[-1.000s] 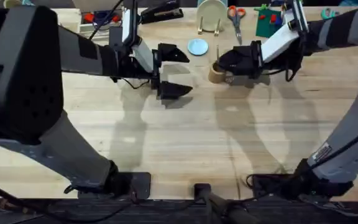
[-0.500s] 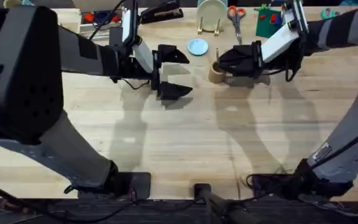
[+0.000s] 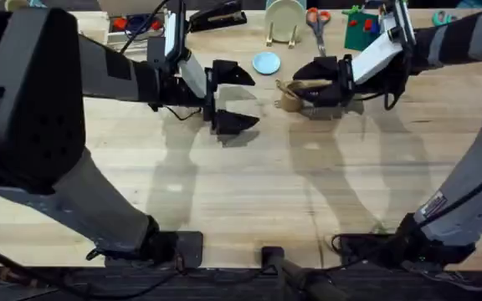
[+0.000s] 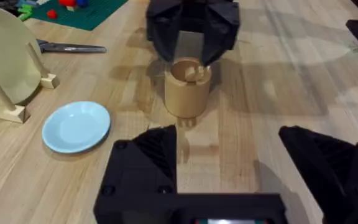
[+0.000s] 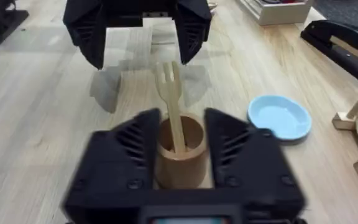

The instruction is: Pick up a utensil and set it on the pink plate, then put the other utensil in the container.

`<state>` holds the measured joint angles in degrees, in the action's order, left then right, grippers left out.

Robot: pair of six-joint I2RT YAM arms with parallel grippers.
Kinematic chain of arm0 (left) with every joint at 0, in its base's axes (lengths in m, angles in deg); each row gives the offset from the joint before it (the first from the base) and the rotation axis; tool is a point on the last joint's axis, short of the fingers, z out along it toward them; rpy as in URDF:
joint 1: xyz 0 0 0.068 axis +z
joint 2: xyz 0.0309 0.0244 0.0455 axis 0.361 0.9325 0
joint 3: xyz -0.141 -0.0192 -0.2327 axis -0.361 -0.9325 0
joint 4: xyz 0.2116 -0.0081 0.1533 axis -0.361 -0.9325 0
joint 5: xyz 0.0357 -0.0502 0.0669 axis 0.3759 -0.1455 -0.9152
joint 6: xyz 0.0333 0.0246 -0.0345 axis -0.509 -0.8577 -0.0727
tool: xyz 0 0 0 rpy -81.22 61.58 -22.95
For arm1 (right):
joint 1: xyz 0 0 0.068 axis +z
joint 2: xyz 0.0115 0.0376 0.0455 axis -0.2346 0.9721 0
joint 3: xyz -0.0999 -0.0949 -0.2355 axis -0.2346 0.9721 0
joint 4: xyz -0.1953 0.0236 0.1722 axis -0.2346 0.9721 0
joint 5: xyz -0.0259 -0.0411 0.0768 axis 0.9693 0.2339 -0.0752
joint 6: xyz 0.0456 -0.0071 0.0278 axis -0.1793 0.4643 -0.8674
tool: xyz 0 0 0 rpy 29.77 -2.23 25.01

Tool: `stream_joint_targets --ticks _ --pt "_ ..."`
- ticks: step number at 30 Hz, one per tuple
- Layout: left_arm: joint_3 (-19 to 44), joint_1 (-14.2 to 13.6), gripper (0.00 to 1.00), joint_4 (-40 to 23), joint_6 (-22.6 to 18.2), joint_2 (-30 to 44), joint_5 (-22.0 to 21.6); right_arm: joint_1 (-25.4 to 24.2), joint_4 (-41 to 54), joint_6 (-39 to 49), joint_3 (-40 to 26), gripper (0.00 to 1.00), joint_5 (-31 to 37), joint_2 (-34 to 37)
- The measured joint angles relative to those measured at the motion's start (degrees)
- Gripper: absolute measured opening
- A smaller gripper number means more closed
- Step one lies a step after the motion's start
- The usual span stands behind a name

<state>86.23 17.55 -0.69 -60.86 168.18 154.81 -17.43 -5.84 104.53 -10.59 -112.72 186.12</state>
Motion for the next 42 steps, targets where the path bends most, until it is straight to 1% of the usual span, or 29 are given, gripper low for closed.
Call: stream_joint_targets --ticks 1,3,4,7,10,13,15,20,22,24,29,32,37,42 --pt "0.0 0.0 0.995 0.0 0.0 0.0 0.0 0.0 0.0 0.0 0.0 0.460 0.0 0.0" --pt "0.0 0.0 0.995 0.0 0.0 0.0 0.0 0.0 -0.1 0.0 0.0 0.589 0.0 0.0" --pt "0.0 0.0 0.995 0.0 0.0 0.0 0.0 0.0 -0.1 0.0 0.0 0.620 0.0 0.0" --pt "0.0 0.0 0.995 0.0 0.0 0.0 0.0 0.0 -0.1 -0.1 0.0 0.669 0.0 0.0" --pt "0.0 0.0 0.995 0.0 0.0 0.0 0.0 0.0 -0.3 -1.0 0.0 0.747 0.0 0.0" --pt "0.0 0.0 0.994 0.0 0.0 0.0 0.0 0.0 -0.4 -2.7 -0.5 0.852 0.0 -0.5" --pt "0.0 0.0 0.995 0.0 0.0 0.0 0.0 0.0 -0.4 -5.0 -1.2 0.887 0.0 -1.6" --pt "0.0 0.0 0.995 0.0 0.0 0.0 0.0 0.0 -0.4 -12.3 -4.1 0.907 0.1 -6.1" --pt "0.0 0.0 0.995 0.0 0.0 0.0 0.0 0.0 -0.4 -18.0 -5.5 0.934 0.5 -8.1" --pt "0.0 0.0 0.995 0.0 0.0 0.0 0.0 0.0 -0.4 -23.4 -6.9 0.983 1.3 -10.0" --pt "0.0 0.0 0.993 0.0 0.0 0.0 0.0 0.0 -0.3 -36.0 -9.1 0.993 4.8 -15.8" --pt "0.0 0.0 0.995 0.0 0.0 0.0 -0.2 0.0 -0.1 -42.9 -9.6 0.994 8.9 -20.5" --pt "0.0 0.0 0.994 0.0 0.0 0.0 -0.3 0.0 0.8 -53.8 -10.2 0.995 17.9 -29.6" --pt "0.0 0.0 0.994 0.0 0.0 0.0 -0.4 0.0 7.8 -60.4 -10.3 0.992 26.9 -38.3"
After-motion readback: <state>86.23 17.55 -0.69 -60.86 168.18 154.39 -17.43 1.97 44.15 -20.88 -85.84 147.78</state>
